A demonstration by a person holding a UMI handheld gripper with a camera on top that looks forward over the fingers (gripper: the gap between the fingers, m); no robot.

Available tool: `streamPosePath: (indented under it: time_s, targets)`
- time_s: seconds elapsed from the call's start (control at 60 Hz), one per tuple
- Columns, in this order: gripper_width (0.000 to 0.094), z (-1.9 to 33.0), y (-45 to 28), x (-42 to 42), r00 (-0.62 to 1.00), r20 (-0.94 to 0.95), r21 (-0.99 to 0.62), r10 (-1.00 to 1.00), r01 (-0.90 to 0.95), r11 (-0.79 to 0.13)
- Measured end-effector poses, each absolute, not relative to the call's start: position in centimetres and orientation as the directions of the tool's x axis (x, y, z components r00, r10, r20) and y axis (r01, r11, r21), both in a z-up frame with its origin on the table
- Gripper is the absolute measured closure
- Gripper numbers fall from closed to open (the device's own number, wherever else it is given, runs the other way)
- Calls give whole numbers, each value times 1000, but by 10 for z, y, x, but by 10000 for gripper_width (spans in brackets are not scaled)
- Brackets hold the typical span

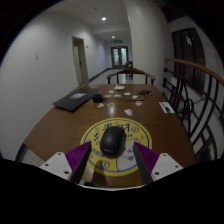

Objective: Arrange mouse

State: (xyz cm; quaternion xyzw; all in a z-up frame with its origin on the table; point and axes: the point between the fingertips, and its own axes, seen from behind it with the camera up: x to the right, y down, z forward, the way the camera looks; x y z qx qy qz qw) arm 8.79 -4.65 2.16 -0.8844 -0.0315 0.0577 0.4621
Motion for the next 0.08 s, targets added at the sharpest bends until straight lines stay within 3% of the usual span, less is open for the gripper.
streamPosePath:
  time_s: [0.083]
  targets:
    - [88, 24, -77, 88, 981, -161, -822, 108, -73, -564]
